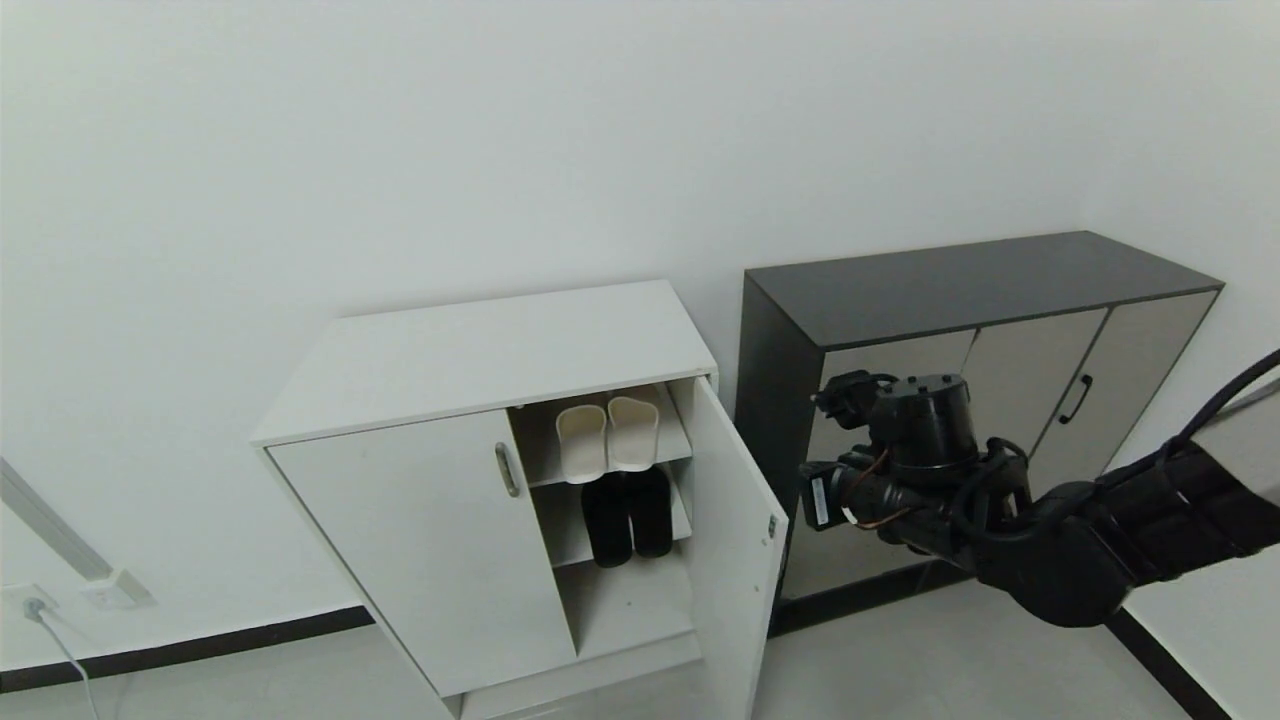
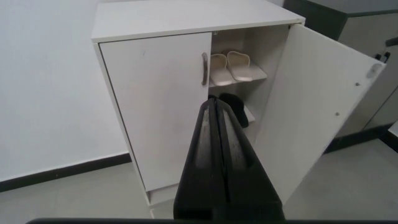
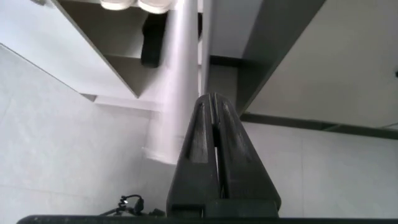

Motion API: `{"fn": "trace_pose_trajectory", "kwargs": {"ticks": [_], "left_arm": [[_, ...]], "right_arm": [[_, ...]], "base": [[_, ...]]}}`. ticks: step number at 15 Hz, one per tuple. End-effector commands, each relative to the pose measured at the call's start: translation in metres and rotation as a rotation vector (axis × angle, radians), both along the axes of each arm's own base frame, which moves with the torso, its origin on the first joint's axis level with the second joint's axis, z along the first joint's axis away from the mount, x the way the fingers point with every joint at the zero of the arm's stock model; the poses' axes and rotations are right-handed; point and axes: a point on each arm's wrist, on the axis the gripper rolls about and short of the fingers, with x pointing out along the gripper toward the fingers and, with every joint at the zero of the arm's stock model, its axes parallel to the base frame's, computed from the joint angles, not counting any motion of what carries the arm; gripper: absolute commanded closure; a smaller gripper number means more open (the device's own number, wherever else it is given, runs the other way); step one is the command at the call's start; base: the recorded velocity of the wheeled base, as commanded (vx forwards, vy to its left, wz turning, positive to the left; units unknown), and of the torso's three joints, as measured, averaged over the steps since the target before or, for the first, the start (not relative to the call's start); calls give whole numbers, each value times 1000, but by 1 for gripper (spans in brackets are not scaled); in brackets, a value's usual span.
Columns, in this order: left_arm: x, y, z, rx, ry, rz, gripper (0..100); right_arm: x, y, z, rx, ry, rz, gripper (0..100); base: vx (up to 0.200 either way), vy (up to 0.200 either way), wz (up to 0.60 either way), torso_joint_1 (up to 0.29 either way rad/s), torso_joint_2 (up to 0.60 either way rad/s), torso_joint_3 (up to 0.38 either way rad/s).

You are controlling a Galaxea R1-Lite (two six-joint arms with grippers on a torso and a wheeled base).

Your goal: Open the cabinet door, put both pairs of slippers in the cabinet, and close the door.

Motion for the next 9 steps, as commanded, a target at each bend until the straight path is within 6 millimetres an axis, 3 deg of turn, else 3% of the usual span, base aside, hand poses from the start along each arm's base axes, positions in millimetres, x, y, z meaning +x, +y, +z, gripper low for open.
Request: {"fn": "trace_pose_trajectory", "kwargs": {"ticks": [1,4,9], "left_arm": [[0,0,0,0,2,0,100],[0,0,0,0,2,0,100],[0,0,0,0,2,0,100]], "right_arm": [[-12,-5,12,12,-21,9,100],[-24,0,9,0,-6,40,100],[-30,6,5,-6,7,65,100]], "base": [[0,0,0,0,0,0],[0,0,0,0,0,0],[0,0,600,0,0,4]]}}
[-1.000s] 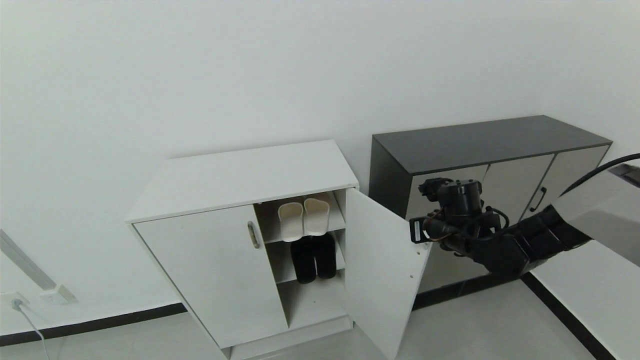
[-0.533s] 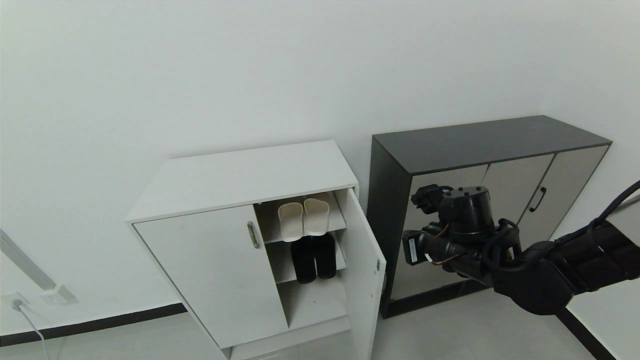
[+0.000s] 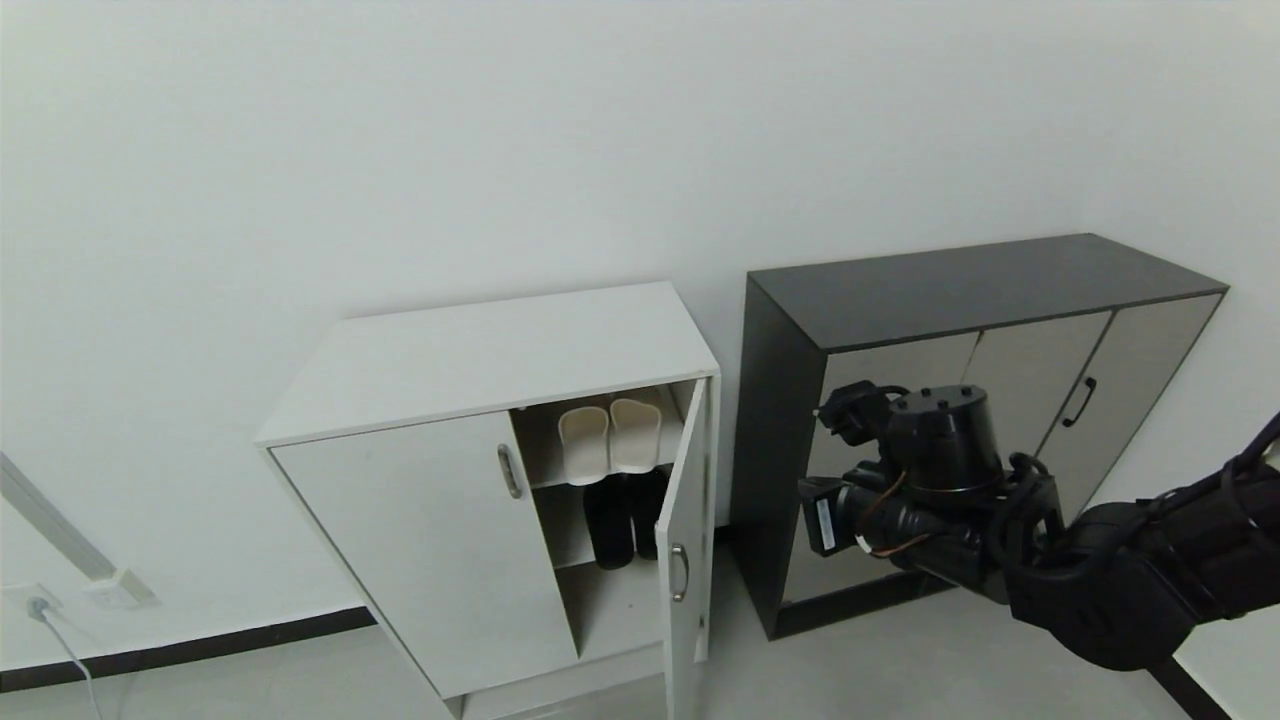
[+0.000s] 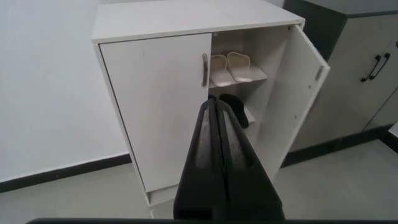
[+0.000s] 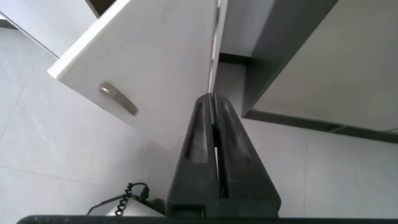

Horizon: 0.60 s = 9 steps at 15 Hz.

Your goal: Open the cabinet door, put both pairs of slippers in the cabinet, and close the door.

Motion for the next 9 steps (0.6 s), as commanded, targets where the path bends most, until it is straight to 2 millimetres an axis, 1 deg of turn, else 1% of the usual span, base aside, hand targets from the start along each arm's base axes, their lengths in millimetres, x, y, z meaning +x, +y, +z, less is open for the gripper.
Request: {"fn": "trace_pose_trajectory", "kwargs": {"ticks": [1,3,4,6,9], "left_arm": [[0,0,0,-1,1,1,100],[0,0,0,-1,2,1,100],[0,0,0,-1,1,1,100],[0,0,0,-1,-1,1,100],[0,0,0,-2,1,2,100]], "right_arm": [[-2,1,0,0,2,6,100],[-3,0,-2,8,13,35,100],[-6,-1,-3,35,11,81,100],[-6,-1,-7,43,-4,79,100],[-12,-5,-16,-4,11,90,100]], "base": [[0,0,600,-2,2,2],[0,0,600,15,5,0],[0,0,0,0,0,0],[0,0,0,0,0,0],[0,0,0,0,0,0]]}}
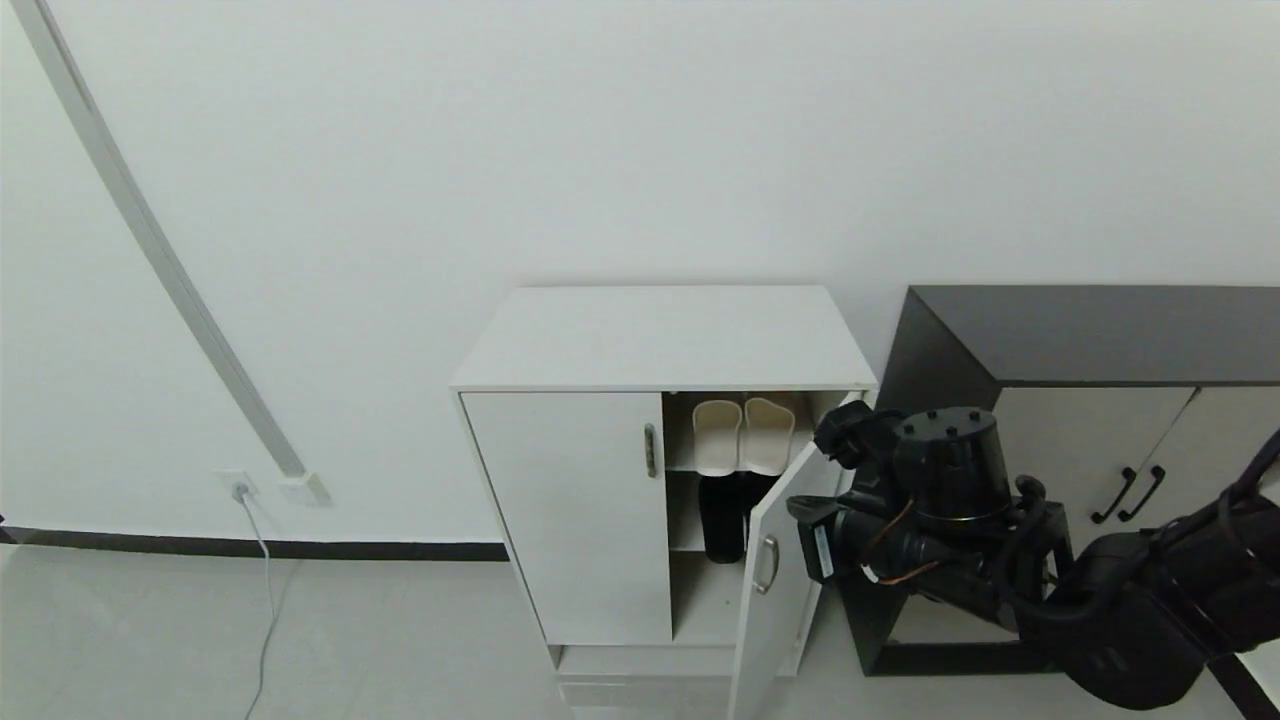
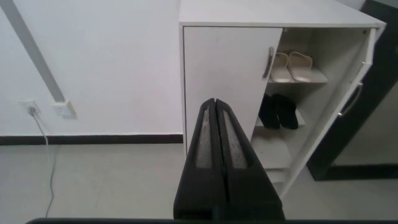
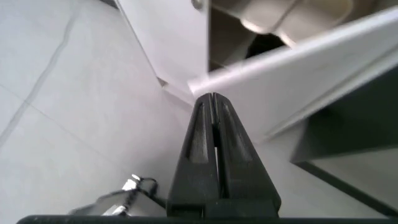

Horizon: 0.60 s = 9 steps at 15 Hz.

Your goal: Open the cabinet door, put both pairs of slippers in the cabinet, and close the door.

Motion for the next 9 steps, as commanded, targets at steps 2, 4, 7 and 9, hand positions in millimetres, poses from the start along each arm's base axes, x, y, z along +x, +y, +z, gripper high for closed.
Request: {"fn": "trace_pose_trajectory", "kwargs": {"ticks": [2,4,7,9], "left_arm": [[0,0,1,-1,-1,1,100],[0,0,1,0,-1,0,100],[0,0,0,0,2,0,100],[0,0,0,2,1,0,100]], "right_arm": [[-9,-8,-8,-33,12,4,100],[-18,-15,-12,-39,17,4,100],[-27,-21,-21,-70,43,13,100],[-35,-24,-26,-66,33,22,100]], "base": [[0,0,0,0,0,0],[0,0,0,0,0,0],[0,0,0,0,0,0],[0,0,0,0,0,0]]}}
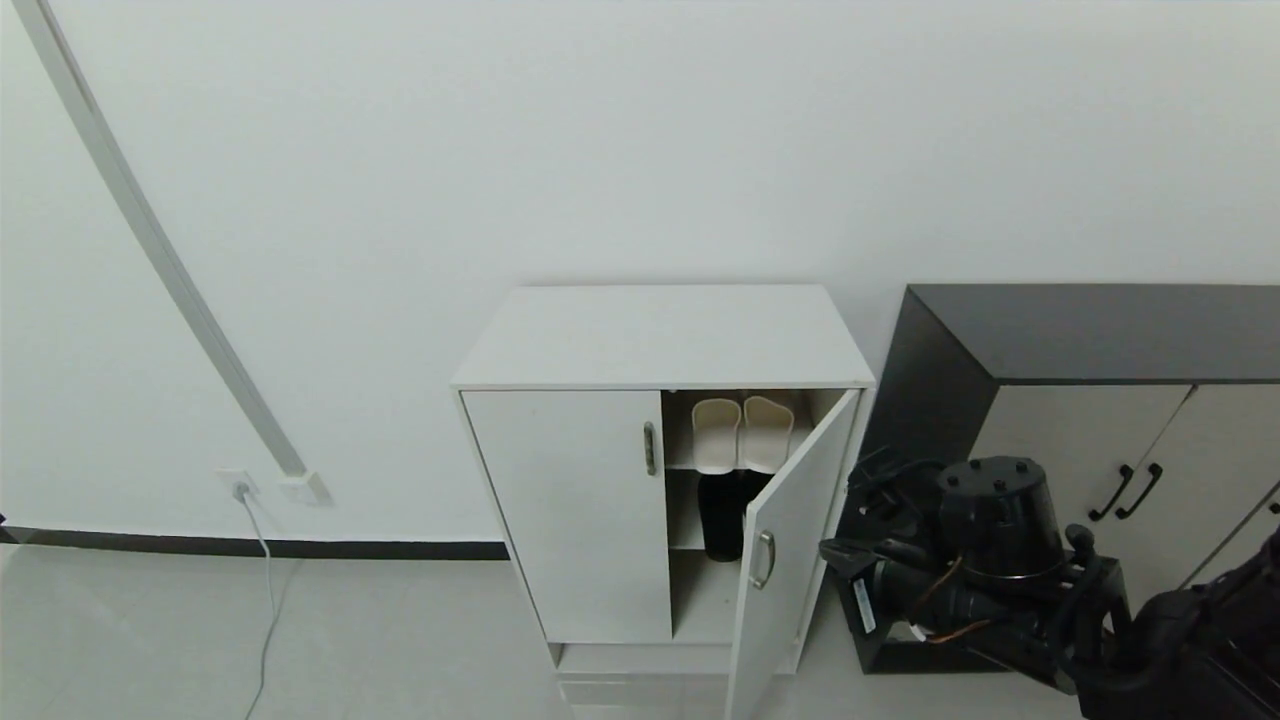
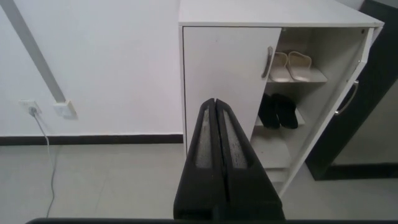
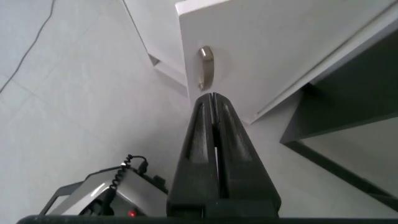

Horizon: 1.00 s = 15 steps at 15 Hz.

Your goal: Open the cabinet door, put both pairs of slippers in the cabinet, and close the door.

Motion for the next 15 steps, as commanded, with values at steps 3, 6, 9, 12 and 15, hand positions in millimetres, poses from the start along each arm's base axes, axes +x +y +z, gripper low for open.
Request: {"fn": "trace_pose_trajectory", "kwargs": {"ticks": [3,6,9,12,15], "left_arm": [[0,0,0,0,2,0,100],[0,0,0,-2,1,0,100],[0,0,0,-3,-1,3,100],[0,0,0,-3,-1,2,100],[0,0,0,-3,1,2,100]], "right_arm": [[-14,-8,-14,-27,22,17,100],[-16,-9,-16,-28,29,19,100],[-16,-9,-24,-50,55,19,100],[-11,-6,-34,-60,72,19,100],[5,7,-42,-41,47,19,100]], "base": [[200,0,0,5,6,-1],[200,0,0,-12,-2,6],[67,0,0,4,1,2],[0,0,0,0,0,0],[0,0,0,0,0,0]]}}
